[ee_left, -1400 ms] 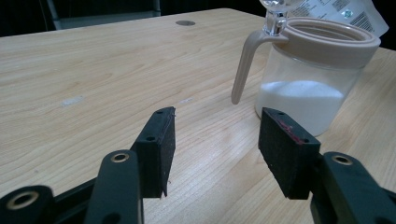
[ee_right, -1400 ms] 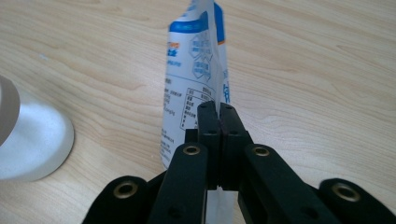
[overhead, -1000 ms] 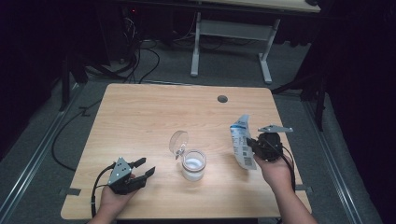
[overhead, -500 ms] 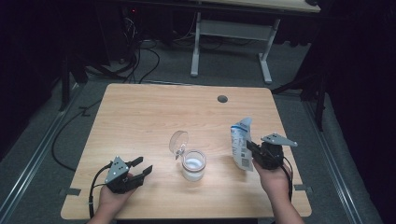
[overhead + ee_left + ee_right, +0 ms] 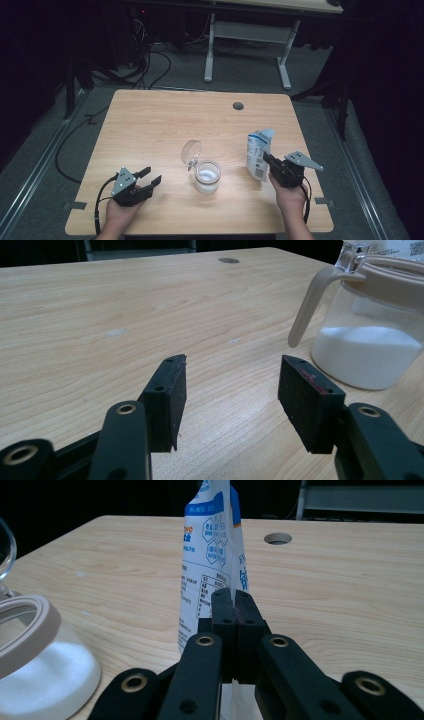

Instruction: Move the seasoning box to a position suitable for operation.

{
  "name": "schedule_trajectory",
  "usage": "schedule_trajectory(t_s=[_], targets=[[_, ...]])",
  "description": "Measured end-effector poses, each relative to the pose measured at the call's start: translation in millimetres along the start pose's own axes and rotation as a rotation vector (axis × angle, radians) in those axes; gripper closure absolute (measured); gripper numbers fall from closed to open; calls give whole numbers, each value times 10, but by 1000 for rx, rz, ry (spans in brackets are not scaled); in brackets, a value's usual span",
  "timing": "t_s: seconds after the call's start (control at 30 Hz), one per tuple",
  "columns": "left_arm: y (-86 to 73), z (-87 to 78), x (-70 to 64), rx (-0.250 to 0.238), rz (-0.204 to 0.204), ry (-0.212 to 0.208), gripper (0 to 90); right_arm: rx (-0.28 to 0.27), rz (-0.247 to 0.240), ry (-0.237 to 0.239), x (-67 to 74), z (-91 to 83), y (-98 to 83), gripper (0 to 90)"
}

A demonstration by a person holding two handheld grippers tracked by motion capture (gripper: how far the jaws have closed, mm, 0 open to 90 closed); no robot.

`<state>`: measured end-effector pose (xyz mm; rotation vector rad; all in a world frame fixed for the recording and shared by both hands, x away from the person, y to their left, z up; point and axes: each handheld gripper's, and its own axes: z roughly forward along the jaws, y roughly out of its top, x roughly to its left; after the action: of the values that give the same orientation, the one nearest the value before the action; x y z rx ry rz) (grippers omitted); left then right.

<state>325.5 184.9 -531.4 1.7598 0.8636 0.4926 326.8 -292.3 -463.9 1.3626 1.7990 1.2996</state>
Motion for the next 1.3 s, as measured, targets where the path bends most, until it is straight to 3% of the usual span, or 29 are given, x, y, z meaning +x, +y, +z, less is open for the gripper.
schedule_trajectory(t_s=[0.4, 0.6, 0.9, 1.1, 1.3], targets=[[-8, 6, -51, 8, 38, 30, 448, -112, 31, 75, -109, -24, -148, 900], [-8, -1, -52, 2, 33, 43, 448, -131, 6, 58, -184, -9, -162, 900], [-12, -4, -55, 1, 37, 29, 447, -160, -11, 19, -257, 17, -163, 900], [-11, -1, -63, 6, 45, 27, 447, -144, -13, 0, -318, 95, -187, 900], [-11, -6, -62, 4, 43, 28, 447, -149, -30, 1, -320, 60, -247, 900]])
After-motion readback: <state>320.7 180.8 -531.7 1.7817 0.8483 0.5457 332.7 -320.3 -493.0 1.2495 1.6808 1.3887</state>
